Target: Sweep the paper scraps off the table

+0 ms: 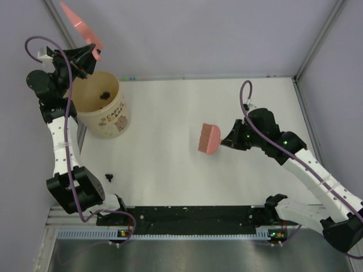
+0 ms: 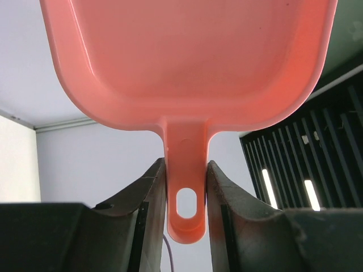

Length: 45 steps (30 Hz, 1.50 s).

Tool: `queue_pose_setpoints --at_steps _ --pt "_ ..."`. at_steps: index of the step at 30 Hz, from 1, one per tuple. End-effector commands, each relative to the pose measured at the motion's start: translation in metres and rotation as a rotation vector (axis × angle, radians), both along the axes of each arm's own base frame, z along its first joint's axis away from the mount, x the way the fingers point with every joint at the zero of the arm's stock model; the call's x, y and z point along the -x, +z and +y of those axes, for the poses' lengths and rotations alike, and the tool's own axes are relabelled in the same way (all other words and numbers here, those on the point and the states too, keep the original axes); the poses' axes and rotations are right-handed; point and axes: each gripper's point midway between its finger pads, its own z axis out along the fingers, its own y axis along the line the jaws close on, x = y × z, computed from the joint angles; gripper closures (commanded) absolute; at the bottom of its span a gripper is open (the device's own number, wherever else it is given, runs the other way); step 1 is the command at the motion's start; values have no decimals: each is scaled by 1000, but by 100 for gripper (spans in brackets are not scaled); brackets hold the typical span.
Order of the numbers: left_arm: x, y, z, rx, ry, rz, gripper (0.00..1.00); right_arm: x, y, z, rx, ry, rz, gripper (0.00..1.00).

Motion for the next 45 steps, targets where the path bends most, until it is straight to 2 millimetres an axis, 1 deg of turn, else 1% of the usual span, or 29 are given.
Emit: queue_pose_setpoints --at_steps 1,3,5,7,9,11,12,14,15,16,20,25,28,30,31,32,33,36,38,40,45 --pt "34 38 -8 -11 3 -168 100 0 25 0 -30 10 -79 100" --pt "32 35 -7 -11 6 -146 100 -1 28 -1 -28 7 -92 100" --pt "30 28 -10 -48 6 -102 100 -4 34 -4 -21 -8 -115 100" --pt "28 20 -11 -110 27 -47 100 -11 41 -13 13 -53 -152 100" --pt "28 13 -13 -192 64 9 100 -20 43 -33 96 -134 -180 100" --pt "28 1 -15 -259 80 71 100 -28 49 -55 205 -205 -216 100" --pt "29 -2 -18 -262 69 89 100 -32 55 -66 250 -242 -237 100" --pt "31 -5 -26 -263 50 93 100 -40 61 -91 364 -329 -268 100" --pt "32 -7 -29 -271 47 97 100 -45 65 -107 434 -392 -291 100" --pt "35 -8 -33 -287 48 98 100 -49 70 -119 480 -432 -307 100" --pt "41 -11 -52 -355 30 108 100 -59 70 -161 616 -563 -295 100" --pt "50 -24 -81 -451 -15 136 100 -62 67 -201 764 -651 -259 100" --pt "56 -40 -104 -516 -56 158 100 -61 60 -224 874 -706 -225 100" --pt "60 -53 -121 -558 -91 172 100 -62 50 -237 928 -739 -182 100" --pt "60 -59 -127 -578 -99 184 100 -61 44 -244 951 -753 -155 100" --pt "66 -67 -144 -596 -146 186 100 -62 38 -249 972 -761 -131 100" --pt "69 -74 -155 -614 -171 191 100 -61 32 -258 1000 -788 -102 100" --pt "76 -97 -177 -662 -229 223 100 -54 18 -276 1128 -859 -32 100" --pt "83 -110 -188 -694 -264 239 100 -53 9 -283 1194 -876 8 100" --pt "90 -125 -197 -721 -297 262 100 -54 -3 -286 1219 -878 43 100" --pt "107 -153 -206 -774 -344 306 100 -62 -33 -287 1226 -846 108 100"
